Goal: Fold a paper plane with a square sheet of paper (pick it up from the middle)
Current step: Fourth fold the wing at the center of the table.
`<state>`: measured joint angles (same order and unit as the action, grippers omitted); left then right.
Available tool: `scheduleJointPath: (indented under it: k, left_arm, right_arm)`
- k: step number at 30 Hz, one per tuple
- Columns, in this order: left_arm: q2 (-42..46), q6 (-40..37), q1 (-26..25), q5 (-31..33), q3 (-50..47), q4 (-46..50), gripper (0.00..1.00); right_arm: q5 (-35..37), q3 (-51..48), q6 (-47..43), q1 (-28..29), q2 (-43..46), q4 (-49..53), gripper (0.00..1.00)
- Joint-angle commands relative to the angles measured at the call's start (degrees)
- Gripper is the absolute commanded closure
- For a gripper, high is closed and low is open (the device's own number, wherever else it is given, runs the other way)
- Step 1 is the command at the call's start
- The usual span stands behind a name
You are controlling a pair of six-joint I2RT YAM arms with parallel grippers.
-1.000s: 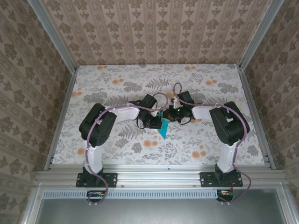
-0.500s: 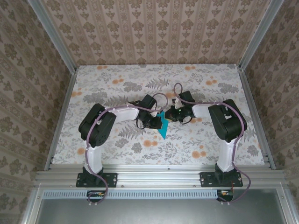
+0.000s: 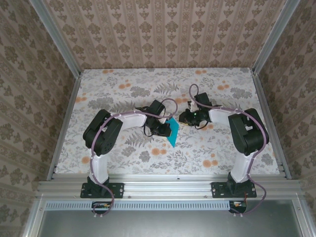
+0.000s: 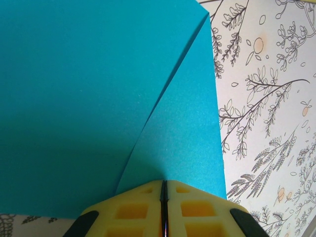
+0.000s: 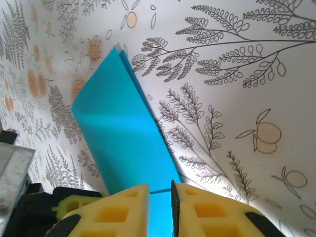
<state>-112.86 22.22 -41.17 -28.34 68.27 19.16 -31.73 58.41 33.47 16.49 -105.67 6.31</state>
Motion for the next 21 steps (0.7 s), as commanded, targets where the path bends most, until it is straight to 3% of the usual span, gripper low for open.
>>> scheduleJointPath:
  k: [1, 8, 21]
  left_arm:
    - [-3.6, -2.2, 1.2, 5.9, -2.2, 5.4, 0.90]
    - [-3.9, -2.3, 1.3, 5.6, -1.7, 5.5, 0.90]
    - [-4.1, -2.6, 1.7, 5.3, -1.3, 5.7, 0.90]
  right_arm:
    - [0.6, -0.9, -1.3, -0.1, 0.8, 2.9, 0.76]
    - [-1.6, 0.6, -2.0, 0.5, -2.2, 3.8, 0.69]
    - [-4.2, 1.4, -2.1, 1.8, -3.3, 3.0, 0.70]
